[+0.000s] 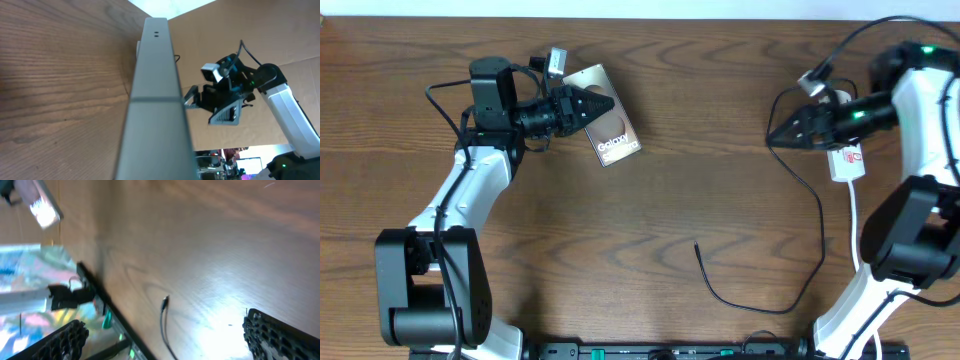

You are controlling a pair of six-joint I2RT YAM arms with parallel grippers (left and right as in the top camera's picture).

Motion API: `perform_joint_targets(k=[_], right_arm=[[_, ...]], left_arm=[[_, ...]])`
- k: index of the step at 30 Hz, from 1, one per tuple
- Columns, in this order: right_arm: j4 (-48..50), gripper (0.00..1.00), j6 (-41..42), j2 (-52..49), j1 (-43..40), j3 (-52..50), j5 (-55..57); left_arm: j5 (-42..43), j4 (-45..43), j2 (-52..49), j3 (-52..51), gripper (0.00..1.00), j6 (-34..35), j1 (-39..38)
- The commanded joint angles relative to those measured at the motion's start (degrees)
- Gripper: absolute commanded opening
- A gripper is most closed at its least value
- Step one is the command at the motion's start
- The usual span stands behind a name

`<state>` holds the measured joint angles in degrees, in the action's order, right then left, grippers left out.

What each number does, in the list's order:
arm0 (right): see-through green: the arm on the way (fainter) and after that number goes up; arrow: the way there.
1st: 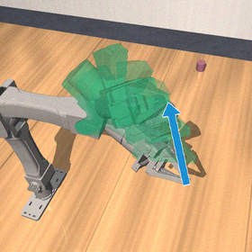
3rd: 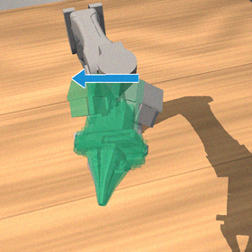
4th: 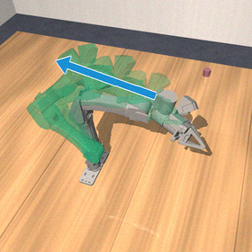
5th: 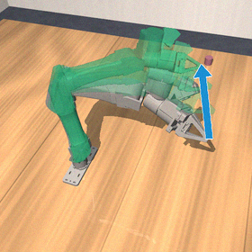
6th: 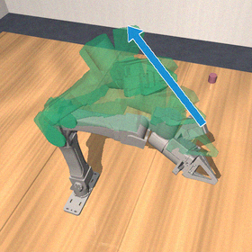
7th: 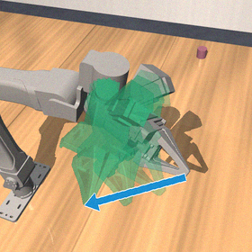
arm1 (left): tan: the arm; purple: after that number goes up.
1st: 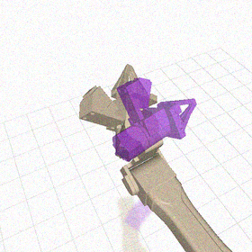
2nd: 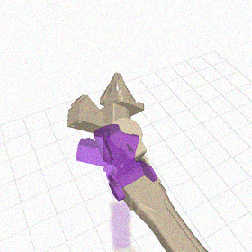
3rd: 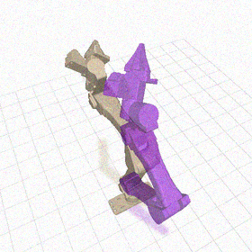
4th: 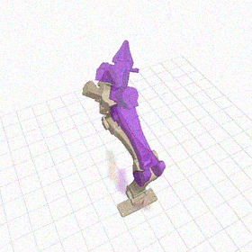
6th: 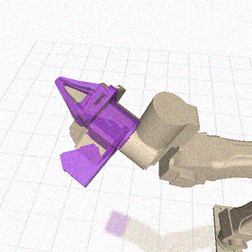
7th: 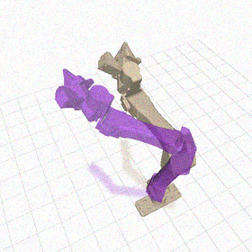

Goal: Plug charger to phone and switch on socket
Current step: 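Move the right gripper toward the black cable near the power strip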

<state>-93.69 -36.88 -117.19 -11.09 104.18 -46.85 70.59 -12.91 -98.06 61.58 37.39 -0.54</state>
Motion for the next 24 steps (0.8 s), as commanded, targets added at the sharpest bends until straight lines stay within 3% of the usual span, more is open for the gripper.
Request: perform_joint_targets(k=[1, 4, 9, 24], right_arm=[[1.4, 0.99, -1.5, -0.2, 3.8, -3.8, -1.4], [5.4, 0.99, 1.5, -0.2, 6.9, -7.6, 0.0], [17.3, 0.99, 18.7, -0.2, 12.4, -14.3, 12.9], [26.0, 0.99, 31.6, 0.9, 23.6, -22.2, 20.4]], left_arm=[[2.1, -0.5, 0.1, 0.5, 0.07, -1.8, 0.0], [2.1, -0.4, 0.0, 0.5, 0.07, -1.8, 0.0], [2.1, -0.5, -0.1, 0.5, 0.07, -1.8, 0.0], [1.5, -0.2, -0.1, 0.5, 0.07, -2.3, 0.0]])
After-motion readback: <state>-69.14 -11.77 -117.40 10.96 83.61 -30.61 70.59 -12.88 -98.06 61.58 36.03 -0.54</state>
